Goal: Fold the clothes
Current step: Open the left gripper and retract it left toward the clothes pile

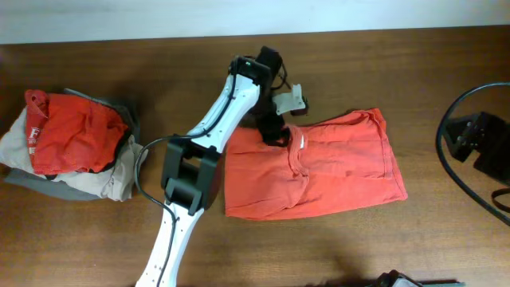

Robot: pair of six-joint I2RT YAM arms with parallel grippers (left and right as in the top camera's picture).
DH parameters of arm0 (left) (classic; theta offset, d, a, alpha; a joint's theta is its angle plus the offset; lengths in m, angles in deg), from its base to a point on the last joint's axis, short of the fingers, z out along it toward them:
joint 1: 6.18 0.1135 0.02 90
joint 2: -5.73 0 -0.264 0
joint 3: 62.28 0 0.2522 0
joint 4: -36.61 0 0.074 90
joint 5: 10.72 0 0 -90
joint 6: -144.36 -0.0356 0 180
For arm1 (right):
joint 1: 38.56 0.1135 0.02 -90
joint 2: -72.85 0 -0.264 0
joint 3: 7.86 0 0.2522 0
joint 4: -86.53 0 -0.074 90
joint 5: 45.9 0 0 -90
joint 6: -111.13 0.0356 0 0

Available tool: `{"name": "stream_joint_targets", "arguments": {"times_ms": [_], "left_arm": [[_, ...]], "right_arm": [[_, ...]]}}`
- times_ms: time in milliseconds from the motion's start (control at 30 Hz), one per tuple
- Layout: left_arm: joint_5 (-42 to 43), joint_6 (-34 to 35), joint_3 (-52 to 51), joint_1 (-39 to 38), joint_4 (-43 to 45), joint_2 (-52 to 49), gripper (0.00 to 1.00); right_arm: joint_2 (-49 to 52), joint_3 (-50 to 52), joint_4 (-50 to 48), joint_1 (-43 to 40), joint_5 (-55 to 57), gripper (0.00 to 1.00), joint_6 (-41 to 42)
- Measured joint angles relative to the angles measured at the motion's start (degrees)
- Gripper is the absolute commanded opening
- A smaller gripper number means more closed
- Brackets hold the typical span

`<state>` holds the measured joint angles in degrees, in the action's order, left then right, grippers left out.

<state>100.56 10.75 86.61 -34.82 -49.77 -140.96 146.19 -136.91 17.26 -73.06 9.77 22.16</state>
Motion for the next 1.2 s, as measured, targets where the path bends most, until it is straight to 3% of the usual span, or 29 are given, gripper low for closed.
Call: {"name": "stream_joint_targets", "arguments": {"times_ms": [133,500,800,1200], "left_arm": [[-5.1,7.5,2.6,0.1,-2.1,-0.6,0.99],[-11.3,22.2,25.0,2.6,-13.6,3.7,0.99],[-17.2,33.2,26.8,7.3,-20.3,13.6,0.99],[-18.8,37.7,26.9,13.6,-23.9,32.4,0.99]], "right_arm": [[0.0,0.0,0.0,0.0,0.0,0.92,0.0],[0.0,0.0,0.0,0.0,1.6,0.93,0.0],[0.0,0.0,-0.5,0.0,3.3,0.98,0.0],[0.1,0.0,-1.4,0.0,3.9,0.98,-1.5]]}}
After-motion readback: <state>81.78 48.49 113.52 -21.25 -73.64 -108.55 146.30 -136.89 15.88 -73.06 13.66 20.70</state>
